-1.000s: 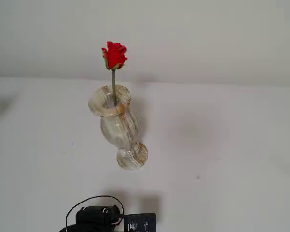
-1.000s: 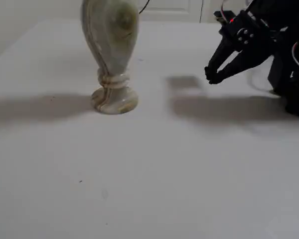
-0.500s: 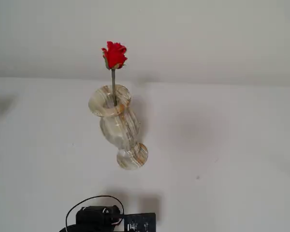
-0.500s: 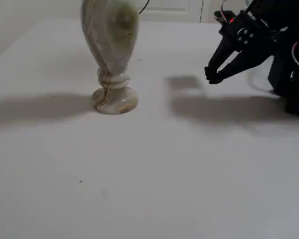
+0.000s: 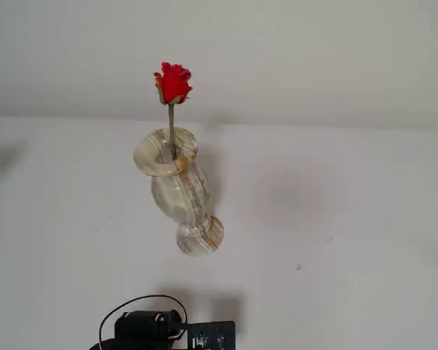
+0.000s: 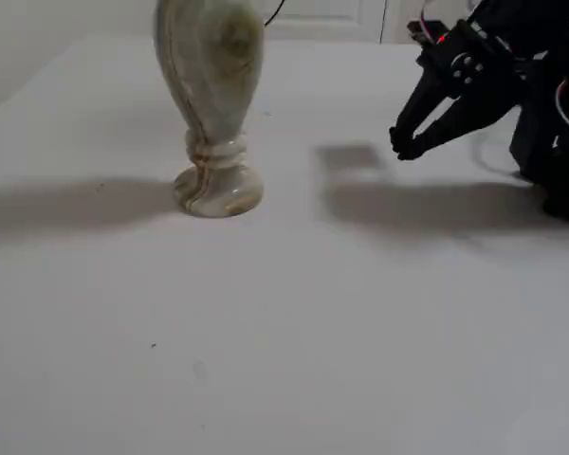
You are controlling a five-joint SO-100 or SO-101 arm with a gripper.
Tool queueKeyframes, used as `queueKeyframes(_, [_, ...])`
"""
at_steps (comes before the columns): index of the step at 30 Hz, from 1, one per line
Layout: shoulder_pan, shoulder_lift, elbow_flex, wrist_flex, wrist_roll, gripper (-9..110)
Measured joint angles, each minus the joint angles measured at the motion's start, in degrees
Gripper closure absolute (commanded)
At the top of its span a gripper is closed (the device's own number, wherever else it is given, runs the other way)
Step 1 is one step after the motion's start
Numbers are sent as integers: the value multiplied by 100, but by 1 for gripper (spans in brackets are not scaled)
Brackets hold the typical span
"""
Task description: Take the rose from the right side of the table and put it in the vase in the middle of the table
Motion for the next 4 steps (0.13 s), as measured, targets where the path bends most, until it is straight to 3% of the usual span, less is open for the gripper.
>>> queueKeyframes(4, [0, 0, 0, 0, 0, 101])
